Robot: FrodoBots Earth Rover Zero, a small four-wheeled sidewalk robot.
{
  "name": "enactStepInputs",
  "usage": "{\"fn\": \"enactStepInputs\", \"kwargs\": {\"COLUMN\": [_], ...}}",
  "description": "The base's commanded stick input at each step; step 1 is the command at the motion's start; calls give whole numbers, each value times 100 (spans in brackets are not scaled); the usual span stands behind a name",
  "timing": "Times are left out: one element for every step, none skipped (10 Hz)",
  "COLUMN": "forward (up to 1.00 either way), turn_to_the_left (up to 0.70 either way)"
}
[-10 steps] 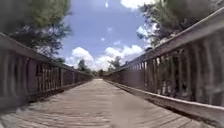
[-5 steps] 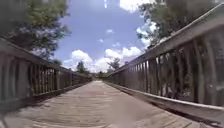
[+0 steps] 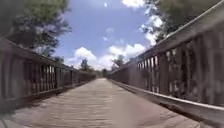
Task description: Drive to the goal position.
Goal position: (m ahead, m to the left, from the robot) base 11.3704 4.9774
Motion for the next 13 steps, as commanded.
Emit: {"fn": "enactStepInputs", "kwargs": {"forward": [45, 45, 45, 45, 45, 45, 45, 45, 45, 45, 45, 45, 45], "turn_to_the_left": [27, 27, 27, 4, 0, 0, 0, 0, 0, 0, 0, 0, 0]}}
